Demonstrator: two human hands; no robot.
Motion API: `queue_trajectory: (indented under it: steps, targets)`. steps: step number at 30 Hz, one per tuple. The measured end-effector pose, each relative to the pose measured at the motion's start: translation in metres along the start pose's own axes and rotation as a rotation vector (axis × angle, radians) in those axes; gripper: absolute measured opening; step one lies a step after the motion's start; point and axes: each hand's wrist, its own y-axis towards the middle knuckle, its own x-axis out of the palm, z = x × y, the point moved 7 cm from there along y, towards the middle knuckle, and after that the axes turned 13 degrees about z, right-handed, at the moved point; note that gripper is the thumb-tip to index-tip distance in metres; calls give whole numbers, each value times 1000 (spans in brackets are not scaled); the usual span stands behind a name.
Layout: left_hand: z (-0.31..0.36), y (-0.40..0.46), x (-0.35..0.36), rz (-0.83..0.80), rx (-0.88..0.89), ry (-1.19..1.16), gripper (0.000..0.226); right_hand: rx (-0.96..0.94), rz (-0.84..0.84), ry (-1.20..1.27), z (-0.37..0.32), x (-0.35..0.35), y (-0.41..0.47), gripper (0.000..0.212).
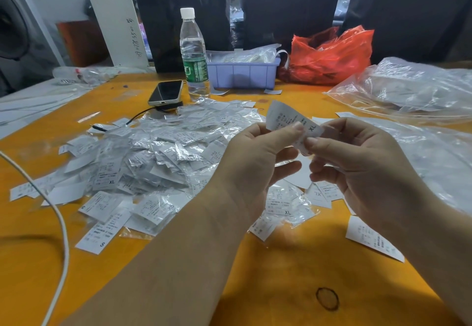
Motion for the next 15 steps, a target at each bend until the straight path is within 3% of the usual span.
queue_trajectory:
  steps: [7,15]
  targets:
    - [17,5,-19,188,125,42,15,14,18,-2,1,-1,1,7]
    - [11,3,-11,109,124,131,18,15,56,22,1,-5,3,10]
